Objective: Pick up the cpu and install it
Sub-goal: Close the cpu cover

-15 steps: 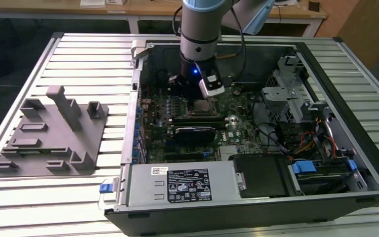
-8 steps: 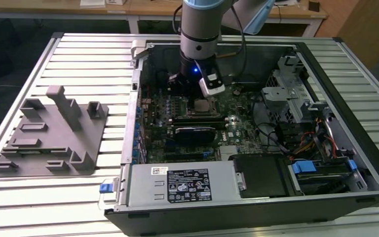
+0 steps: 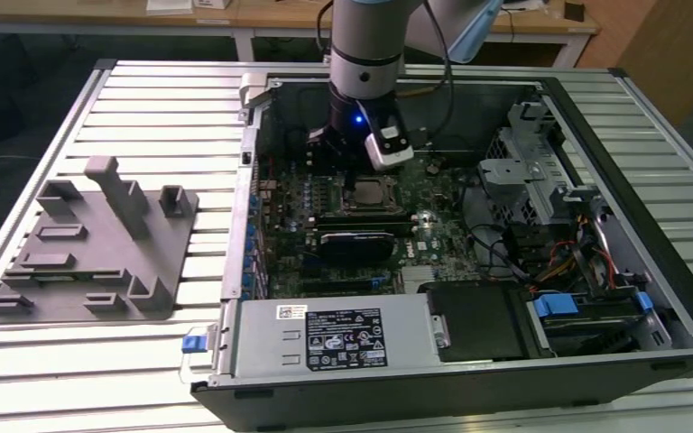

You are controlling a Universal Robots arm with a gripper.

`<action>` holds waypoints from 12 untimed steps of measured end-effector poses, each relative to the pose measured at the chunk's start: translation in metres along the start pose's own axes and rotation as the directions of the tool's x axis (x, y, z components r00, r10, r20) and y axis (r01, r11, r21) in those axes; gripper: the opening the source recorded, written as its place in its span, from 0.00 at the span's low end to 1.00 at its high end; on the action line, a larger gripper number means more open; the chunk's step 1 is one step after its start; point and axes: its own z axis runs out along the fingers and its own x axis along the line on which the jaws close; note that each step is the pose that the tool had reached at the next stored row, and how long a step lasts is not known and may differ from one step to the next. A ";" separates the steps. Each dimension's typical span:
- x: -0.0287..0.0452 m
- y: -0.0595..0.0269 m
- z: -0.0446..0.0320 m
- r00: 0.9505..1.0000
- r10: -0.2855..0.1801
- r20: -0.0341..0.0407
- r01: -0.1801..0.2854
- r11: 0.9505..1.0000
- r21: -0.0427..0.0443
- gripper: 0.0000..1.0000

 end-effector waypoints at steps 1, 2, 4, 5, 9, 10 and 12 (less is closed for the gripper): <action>0.0000 0.0000 -0.0018 1.000 0.000 0.000 0.000 1.000 0.000 0.11; 0.0001 0.0001 -0.0033 1.000 0.000 0.000 0.000 1.000 0.000 0.11; 0.0002 0.0001 -0.0057 1.000 0.000 0.000 0.000 1.000 0.000 0.11; 0.0002 0.0001 -0.0064 1.000 0.000 0.000 0.000 1.000 0.000 0.11; 0.0004 0.0001 -0.0067 1.000 0.000 0.013 0.000 1.000 -0.002 0.11; 0.0003 0.0001 -0.0066 1.000 -0.001 0.021 0.001 1.000 -0.003 0.11; 0.0003 0.0001 -0.0064 0.999 -0.001 0.039 0.001 1.000 -0.006 0.11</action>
